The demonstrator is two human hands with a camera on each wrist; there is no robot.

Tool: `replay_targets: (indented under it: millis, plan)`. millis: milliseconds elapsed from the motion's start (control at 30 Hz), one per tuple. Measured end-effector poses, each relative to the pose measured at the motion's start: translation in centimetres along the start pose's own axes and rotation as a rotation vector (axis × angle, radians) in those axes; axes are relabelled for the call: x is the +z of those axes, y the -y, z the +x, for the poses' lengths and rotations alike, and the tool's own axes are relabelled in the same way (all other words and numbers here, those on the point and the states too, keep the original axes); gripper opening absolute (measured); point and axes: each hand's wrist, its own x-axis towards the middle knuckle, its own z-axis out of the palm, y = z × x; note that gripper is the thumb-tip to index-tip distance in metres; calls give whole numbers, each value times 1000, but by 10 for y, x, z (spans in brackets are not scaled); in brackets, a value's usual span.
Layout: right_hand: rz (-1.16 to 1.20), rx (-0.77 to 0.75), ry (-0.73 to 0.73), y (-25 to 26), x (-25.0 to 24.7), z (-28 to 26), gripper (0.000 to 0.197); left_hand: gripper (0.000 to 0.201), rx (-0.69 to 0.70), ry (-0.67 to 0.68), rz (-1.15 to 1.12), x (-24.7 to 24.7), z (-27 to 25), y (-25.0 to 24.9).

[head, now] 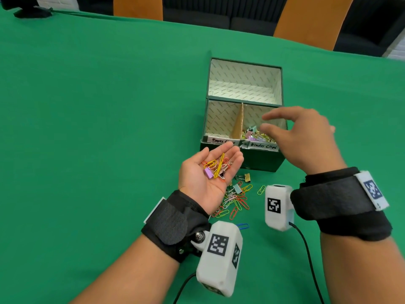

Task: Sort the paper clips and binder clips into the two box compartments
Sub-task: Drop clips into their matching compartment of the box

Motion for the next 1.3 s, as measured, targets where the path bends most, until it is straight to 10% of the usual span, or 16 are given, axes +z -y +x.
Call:
replay_targets:
  millis: [233, 667, 833, 1000, 1133, 1300]
  plan:
    - [-25, -346, 384, 47, 6, -28, 19, 45, 12, -34, 38, 2, 0, 2]
    - [-69, -430, 326, 54, 27, -36, 13, 34, 20, -54, 35, 1, 0, 1]
    - [366, -338, 360, 48, 11, -28, 12, 42, 67, -16, 26, 3, 0, 1]
    - [613, -274, 21, 29, 0, -12, 13, 51, 14, -6, 9, 2, 0, -1]
    - [468, -146, -200, 0, -4, 2, 13, 51, -2, 6, 11, 1, -1, -1]
    - [14, -53, 66, -12, -3, 2, 16, 49, 3, 1, 21, 1, -1, -1]
